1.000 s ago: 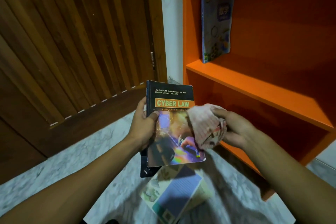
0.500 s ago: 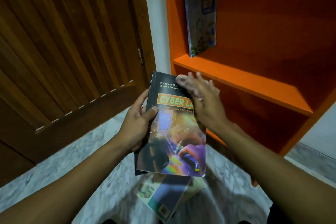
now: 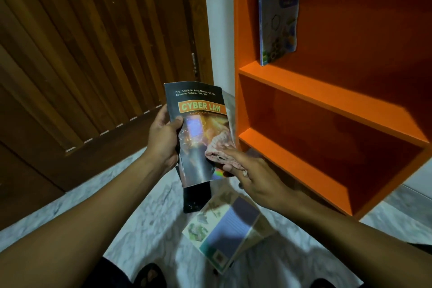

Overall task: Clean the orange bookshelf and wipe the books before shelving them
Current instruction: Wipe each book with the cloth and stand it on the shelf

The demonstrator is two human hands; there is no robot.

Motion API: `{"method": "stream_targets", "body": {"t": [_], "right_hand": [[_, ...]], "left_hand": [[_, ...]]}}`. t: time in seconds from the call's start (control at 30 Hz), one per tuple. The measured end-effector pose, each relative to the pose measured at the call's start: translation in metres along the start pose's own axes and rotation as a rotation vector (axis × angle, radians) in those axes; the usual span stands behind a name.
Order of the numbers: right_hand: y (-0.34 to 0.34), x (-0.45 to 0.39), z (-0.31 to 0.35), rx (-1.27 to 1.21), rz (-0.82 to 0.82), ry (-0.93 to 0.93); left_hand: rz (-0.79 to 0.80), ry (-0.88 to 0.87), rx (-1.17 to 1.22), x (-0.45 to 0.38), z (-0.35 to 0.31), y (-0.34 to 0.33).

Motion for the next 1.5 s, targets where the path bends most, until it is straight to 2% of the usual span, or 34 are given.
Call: {"method": "stream_targets", "body": {"t": [0.17,0.27,0.33,0.43,0.5,0.57,0.67,0.73,0.8,0.93,1.03,1.2,1.37,1.5], "right_hand": [[-0.022,0.018,0.006,-0.005,0.27,-0.081],[-0.013,0.011,0.003,-0.043,0.275,-0.103],[0.013,-0.004,-0.009,-0.184,0.118,-0.156],[0.077,-0.02,-0.019,-0.495,-0.421,-0.241],[0.109,-0.019,-0.011,-0.579,-0.716,-0.197],[0.119,-0.023,0.009,-0.502,-0.792,-0.079],[0.088,-0.035,0.02,-0.205,-0.612,-0.019],[0.056,-0.036,0.013,0.028,-0.471,0.005],[0.032,-0.033,0.007,0.107,-0.374,0.025],[0.005,-0.022,-0.005,0.037,-0.203,-0.037],[-0.013,-0.015,0.005,0.061,-0.071,0.048],[-0.033,-0.006,0.013,0.0,0.082,0.088],[-0.029,-0.005,0.028,-0.043,0.093,0.148],[-0.016,-0.011,0.023,-0.176,0.171,-0.023]], "left_hand": [[-0.068,-0.041,-0.063,-0.007,-0.005,0.018],[-0.039,-0.077,-0.198,-0.006,-0.01,0.016],[0.012,-0.09,-0.289,-0.001,-0.01,0.01],[0.113,-0.118,-0.386,0.012,-0.004,-0.01],[0.196,-0.101,-0.431,0.021,0.007,-0.026],[0.29,-0.073,-0.462,0.029,0.02,-0.045],[0.357,-0.04,-0.418,0.04,0.034,-0.073],[0.323,-0.022,-0.348,0.043,0.039,-0.085],[0.251,0.05,-0.238,0.035,0.048,-0.082],[0.093,0.218,-0.03,0.011,0.061,-0.053],[0.006,0.249,-0.003,0.002,0.059,-0.036],[-0.107,0.236,0.047,-0.01,0.053,-0.01],[-0.154,0.166,0.039,-0.014,0.038,0.005],[-0.116,0.111,-0.031,-0.016,0.028,0.008]]}}
Point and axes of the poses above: each hand's wrist, its own x-axis away from the middle knuckle, its own y-axis out of the back of the hand, z = x × y, the point moved 9 cm from there along -x, towards the middle knuckle, and after that the axes turned 11 degrees about -x, right-handed, at the moved point
